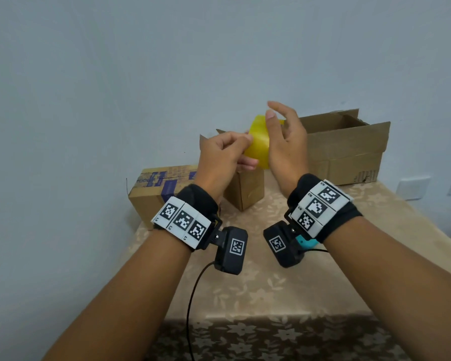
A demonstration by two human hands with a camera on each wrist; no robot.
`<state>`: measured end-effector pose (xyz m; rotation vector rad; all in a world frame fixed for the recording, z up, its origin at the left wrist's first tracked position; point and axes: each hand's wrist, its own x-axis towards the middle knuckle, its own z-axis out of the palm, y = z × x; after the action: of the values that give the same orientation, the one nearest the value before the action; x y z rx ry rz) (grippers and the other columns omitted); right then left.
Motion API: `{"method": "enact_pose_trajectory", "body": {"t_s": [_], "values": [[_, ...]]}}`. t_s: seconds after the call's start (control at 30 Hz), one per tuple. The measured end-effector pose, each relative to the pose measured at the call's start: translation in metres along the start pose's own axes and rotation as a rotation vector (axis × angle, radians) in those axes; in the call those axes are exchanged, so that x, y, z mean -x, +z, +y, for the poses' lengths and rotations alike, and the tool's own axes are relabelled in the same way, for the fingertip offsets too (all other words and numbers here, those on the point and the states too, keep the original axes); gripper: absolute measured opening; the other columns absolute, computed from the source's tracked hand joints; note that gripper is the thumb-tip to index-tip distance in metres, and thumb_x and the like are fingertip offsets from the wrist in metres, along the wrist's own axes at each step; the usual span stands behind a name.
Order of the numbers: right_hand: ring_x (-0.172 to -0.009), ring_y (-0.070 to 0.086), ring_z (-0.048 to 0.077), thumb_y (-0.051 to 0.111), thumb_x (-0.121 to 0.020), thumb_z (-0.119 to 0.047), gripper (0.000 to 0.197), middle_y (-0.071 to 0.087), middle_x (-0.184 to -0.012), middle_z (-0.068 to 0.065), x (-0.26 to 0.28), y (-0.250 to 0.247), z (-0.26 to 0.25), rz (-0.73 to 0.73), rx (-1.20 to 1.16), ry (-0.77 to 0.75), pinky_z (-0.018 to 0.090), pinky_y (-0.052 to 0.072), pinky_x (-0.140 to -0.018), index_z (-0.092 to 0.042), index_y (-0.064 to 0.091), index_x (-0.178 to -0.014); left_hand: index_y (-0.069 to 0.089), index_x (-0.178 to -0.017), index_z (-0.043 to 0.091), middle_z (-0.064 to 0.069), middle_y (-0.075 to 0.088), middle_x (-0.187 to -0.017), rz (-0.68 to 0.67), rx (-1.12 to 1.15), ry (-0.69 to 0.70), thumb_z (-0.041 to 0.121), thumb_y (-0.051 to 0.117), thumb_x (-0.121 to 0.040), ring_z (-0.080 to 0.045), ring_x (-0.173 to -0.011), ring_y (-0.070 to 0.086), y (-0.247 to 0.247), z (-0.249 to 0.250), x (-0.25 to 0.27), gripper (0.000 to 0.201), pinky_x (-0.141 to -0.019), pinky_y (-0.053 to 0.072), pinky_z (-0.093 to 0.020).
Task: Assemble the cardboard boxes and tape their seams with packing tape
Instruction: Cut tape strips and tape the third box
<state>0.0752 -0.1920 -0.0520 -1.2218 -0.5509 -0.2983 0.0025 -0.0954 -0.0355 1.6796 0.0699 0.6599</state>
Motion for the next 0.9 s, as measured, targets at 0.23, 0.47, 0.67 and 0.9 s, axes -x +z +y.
{"method": "enact_pose_trajectory", "body": {"t_s": [0.23, 0.47, 0.67, 0.9], "values": [[-0.084, 0.077, 0.031, 0.033, -0.114, -0.025, 0.031, 0.078, -0.093, 0.019, 0.002, 0.006, -0.010, -0.042, -0.294, 0.022, 0.036, 0.060, -0.072, -0.014, 0.056, -0.132, 0.074, -0.111, 0.004, -0.007, 0.070, -0.080, 0.014, 0.179, -0.074, 0.007, 0.062, -0.098, -0.014, -0.065, 0.067, 0.010, 0.001, 0.003, 0.017, -0.074, 0.061, -0.031], [-0.079, 0.074, 0.036, 0.030, -0.115, -0.026, 0.030, 0.077, -0.092, 0.021, 0.003, 0.005, -0.007, -0.076, -0.354, 0.015, 0.040, 0.061, -0.073, -0.013, 0.053, -0.128, 0.076, -0.104, -0.002, -0.005, 0.069, -0.072, 0.057, 0.203, -0.098, 0.003, 0.062, -0.097, -0.008, -0.061, 0.064, 0.016, 0.003, 0.005, 0.016, -0.078, 0.063, -0.034], [-0.079, 0.074, 0.031, 0.029, -0.115, -0.025, 0.030, 0.078, -0.089, 0.019, 0.008, 0.006, -0.005, -0.101, -0.364, 0.051, 0.034, 0.059, -0.068, -0.009, 0.052, -0.126, 0.076, -0.091, -0.004, -0.007, 0.063, -0.061, 0.086, 0.174, -0.079, 0.001, 0.062, -0.095, -0.008, -0.057, 0.063, 0.017, 0.001, 0.005, 0.015, -0.085, 0.062, -0.041], [-0.083, 0.076, 0.036, 0.028, -0.115, -0.028, 0.034, 0.077, -0.092, 0.022, 0.010, 0.006, -0.009, -0.185, -0.335, 0.039, 0.043, 0.061, -0.071, -0.007, 0.052, -0.128, 0.079, -0.103, 0.001, -0.009, 0.062, -0.069, 0.138, 0.149, -0.042, -0.004, 0.057, -0.097, -0.004, -0.050, 0.055, 0.012, -0.010, 0.004, 0.022, -0.068, 0.063, -0.029]]}}
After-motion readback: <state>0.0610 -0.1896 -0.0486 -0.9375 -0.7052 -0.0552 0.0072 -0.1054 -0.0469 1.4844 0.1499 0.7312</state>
